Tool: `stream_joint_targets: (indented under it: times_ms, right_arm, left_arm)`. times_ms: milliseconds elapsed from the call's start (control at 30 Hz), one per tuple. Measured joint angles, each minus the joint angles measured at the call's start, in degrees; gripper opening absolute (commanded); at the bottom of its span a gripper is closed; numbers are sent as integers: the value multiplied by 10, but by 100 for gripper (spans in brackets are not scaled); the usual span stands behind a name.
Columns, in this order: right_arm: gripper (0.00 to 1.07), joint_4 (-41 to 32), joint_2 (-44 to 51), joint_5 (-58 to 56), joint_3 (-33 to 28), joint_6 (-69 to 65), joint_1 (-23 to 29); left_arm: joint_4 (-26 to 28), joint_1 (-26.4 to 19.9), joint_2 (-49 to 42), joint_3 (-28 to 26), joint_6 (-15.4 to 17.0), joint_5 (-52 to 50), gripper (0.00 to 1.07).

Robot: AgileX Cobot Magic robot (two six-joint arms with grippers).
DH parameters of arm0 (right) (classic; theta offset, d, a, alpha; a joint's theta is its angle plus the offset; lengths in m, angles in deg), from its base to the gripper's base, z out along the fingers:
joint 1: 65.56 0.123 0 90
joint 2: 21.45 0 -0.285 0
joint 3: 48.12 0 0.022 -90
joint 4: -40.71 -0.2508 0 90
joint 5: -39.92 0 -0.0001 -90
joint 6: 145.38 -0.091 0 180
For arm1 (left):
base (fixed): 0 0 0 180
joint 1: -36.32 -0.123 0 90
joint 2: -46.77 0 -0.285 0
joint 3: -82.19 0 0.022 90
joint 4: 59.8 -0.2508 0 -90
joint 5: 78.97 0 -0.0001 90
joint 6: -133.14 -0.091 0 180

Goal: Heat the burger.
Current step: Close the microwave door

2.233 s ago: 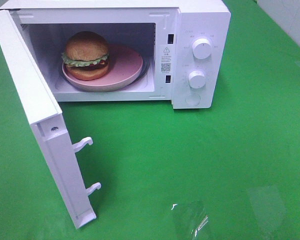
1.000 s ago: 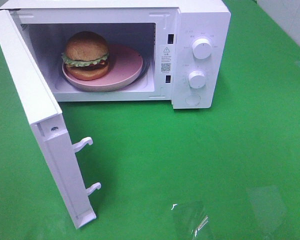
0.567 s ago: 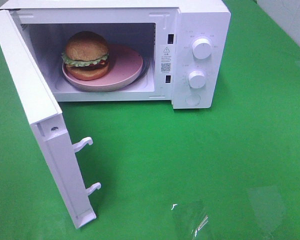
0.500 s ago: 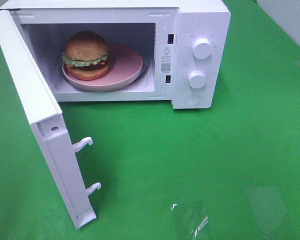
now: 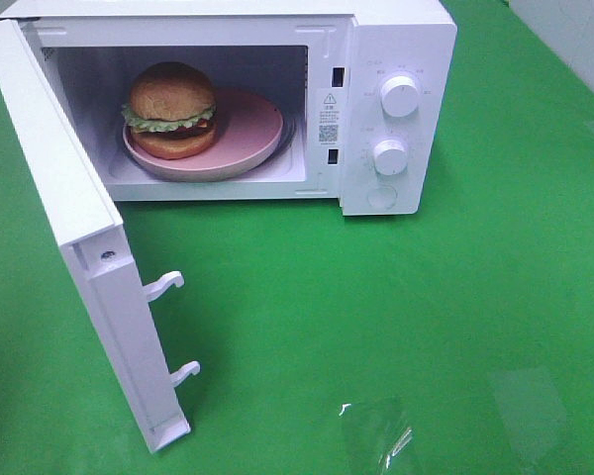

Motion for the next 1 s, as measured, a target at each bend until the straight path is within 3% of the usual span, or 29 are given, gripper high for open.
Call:
stream_joint_targets:
  times_ms: [400, 800, 900, 933, 967, 1000]
  right_arm:
    - [73, 0, 0, 0, 0, 0, 0]
    - [73, 0, 0, 0, 0, 0, 0]
    - [73, 0, 0, 0, 0, 0, 0]
    - [73, 0, 0, 0, 0, 0, 0]
    - [73, 0, 0, 0, 0, 0, 0]
    - [73, 0, 0, 0, 0, 0, 0]
  left_arm:
    - [20, 0, 129, 96, 0, -249, 0]
    - [10, 0, 253, 126, 0, -396, 0]
    - [-15, 0, 293, 126, 11, -443, 0]
    - [-45, 0, 320, 127, 37, -475, 0]
    - [-45, 0, 320, 127, 37, -475, 0]
    - [-91, 0, 345, 127, 80, -513, 0]
